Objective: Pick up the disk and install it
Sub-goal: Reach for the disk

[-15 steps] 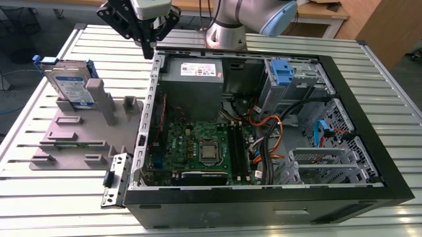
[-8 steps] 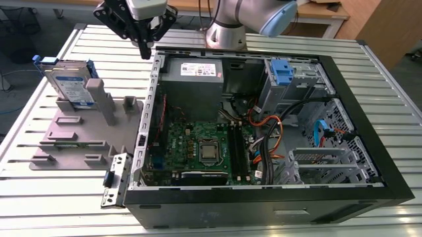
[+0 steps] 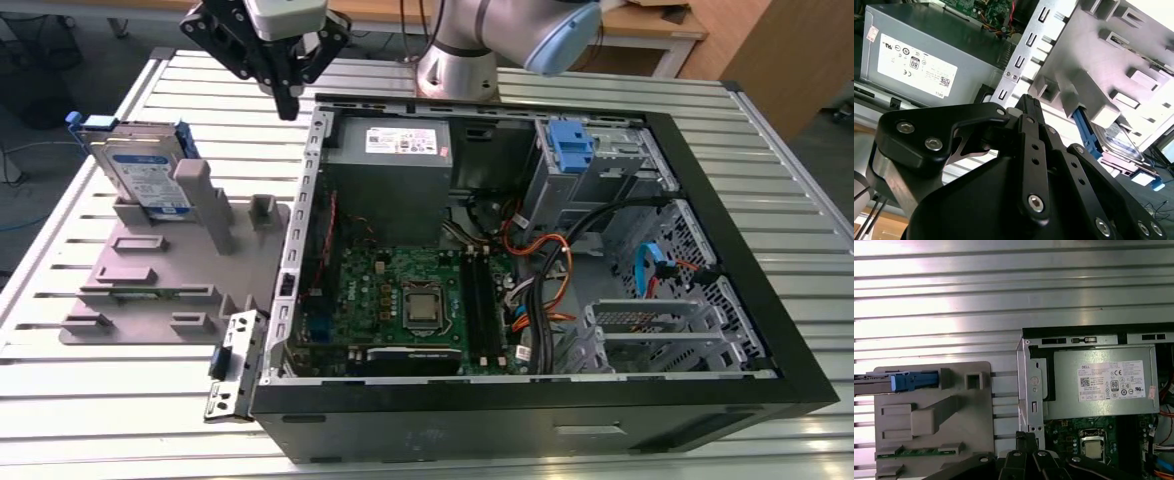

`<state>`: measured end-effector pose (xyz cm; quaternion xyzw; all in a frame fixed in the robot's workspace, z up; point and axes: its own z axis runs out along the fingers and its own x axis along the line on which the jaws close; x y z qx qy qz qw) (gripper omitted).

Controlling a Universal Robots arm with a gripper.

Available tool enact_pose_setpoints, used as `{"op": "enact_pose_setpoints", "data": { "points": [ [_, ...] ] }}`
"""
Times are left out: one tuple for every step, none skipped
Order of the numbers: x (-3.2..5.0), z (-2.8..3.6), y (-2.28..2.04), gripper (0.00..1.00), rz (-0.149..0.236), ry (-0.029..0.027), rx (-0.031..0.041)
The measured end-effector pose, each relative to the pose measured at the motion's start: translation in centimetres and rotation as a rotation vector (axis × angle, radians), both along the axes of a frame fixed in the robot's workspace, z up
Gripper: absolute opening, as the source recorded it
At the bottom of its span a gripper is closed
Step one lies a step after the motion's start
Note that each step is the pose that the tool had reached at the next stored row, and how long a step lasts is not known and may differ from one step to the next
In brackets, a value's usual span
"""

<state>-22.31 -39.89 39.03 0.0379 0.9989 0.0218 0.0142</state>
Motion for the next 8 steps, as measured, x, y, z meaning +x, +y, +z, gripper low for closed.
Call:
{"op": "enact_pose_setpoints", "data": {
  "points": [
    [-0.09,0.0,0.0,0.11,0.0,0.0,0.0],
    [-0.17,-0.01,0.0,0.11,0.0,0.0,0.0],
    [-0.25,-0.01,0.0,0.11,0.0,0.0,0.0],
    [-0.34,-0.02,0.0,0.11,0.0,0.0,0.0],
    [-0.43,-0.02,0.0,0.11,0.0,0.0,0.0],
    [-0.51,-0.02,0.0,0.11,0.0,0.0001,-0.0001],
    [-0.59,-0.03,0.0,0.11,0.0,0.0,0.0],
    [-0.68,-0.03,0.0,0.11,0.0,0.0,0.0]
  ]
}}
